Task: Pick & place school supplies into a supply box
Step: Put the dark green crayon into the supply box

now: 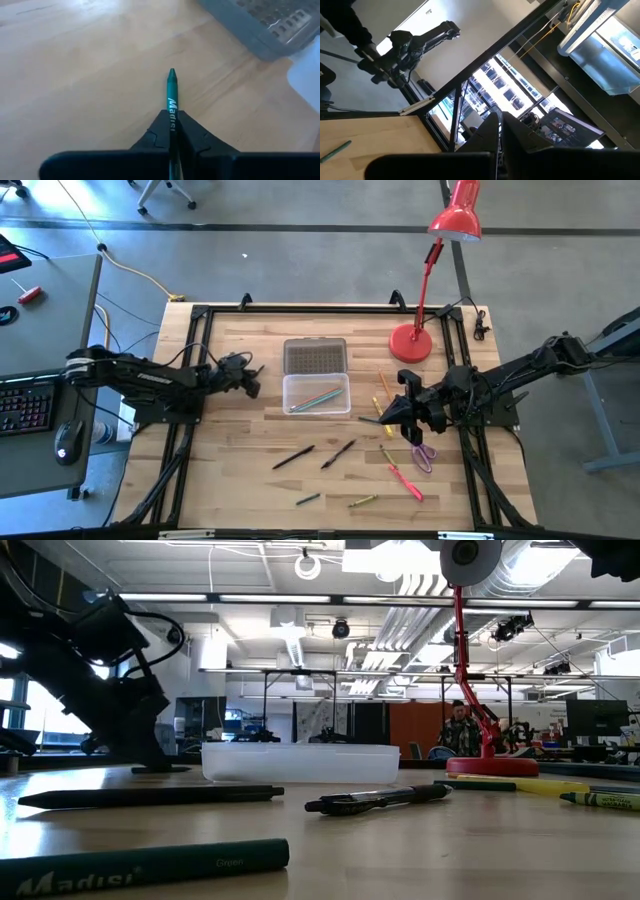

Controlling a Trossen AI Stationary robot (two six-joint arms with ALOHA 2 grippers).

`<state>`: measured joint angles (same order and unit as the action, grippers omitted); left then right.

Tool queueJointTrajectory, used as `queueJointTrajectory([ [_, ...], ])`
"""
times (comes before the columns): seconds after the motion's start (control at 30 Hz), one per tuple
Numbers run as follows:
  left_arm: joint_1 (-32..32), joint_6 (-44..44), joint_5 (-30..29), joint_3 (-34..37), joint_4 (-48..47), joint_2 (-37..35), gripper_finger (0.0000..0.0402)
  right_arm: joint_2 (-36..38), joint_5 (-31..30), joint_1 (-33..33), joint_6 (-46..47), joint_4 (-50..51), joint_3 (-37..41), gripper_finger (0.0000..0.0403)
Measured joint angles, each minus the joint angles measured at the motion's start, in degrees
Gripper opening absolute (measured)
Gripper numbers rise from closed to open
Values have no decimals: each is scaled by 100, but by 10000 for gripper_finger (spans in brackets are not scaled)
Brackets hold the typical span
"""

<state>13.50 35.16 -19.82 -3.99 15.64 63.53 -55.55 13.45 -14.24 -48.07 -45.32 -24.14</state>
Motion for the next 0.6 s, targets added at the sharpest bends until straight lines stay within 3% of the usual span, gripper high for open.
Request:
queueJointTrajectory([
  [0.3, 0, -143, 241, -307, 168, 7, 31, 0, 0, 0, -1, 0, -2, 0],
  [0.6, -2, -607, 759, -1168, 214, 23, 32, 0, 0, 0, 0, 2, -2, 0],
])
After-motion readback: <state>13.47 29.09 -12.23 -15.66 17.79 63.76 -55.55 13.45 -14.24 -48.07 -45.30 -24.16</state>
